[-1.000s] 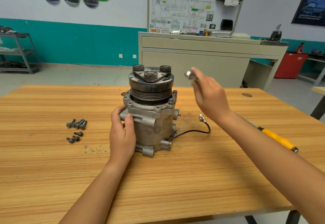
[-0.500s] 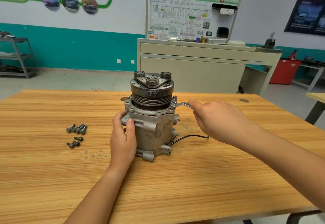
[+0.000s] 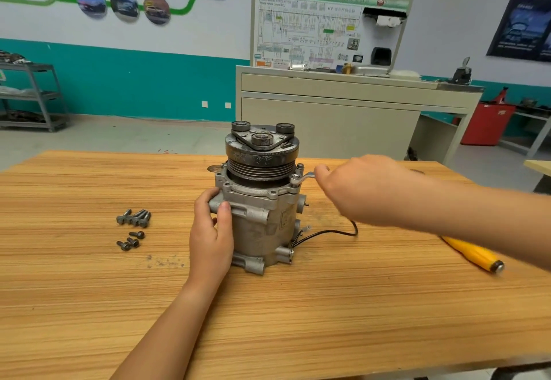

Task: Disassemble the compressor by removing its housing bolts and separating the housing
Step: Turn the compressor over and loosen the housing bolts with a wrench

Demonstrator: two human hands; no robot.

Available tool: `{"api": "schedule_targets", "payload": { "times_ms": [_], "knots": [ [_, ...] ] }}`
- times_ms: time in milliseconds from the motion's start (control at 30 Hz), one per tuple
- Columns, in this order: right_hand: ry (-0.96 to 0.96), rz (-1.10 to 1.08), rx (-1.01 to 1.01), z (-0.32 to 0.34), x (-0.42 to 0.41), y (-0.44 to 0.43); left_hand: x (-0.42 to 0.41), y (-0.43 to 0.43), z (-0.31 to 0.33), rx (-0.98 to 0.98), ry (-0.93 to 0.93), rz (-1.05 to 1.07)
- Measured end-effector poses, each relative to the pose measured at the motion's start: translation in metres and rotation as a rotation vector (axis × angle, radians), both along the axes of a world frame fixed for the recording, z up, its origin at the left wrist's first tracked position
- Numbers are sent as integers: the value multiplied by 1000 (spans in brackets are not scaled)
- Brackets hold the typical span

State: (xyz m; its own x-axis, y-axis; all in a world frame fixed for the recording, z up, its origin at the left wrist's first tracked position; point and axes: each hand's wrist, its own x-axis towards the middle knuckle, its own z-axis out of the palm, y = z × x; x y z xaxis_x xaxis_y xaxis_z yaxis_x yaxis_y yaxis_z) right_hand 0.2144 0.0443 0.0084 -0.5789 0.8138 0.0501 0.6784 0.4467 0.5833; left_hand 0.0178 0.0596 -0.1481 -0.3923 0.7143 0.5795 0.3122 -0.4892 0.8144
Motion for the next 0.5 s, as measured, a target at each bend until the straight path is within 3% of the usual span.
{"api": "schedule_targets", "payload": {
  "times_ms": [167, 400, 500],
  "knots": [
    [51, 78, 18, -1, 17, 46, 1, 0, -1, 2, -14, 10],
    [504, 514, 263, -43, 9, 89, -1, 0, 0, -1, 3, 12],
    [605, 563, 286, -51, 4, 91, -1, 1, -1, 6, 9, 18]
  ]
}}
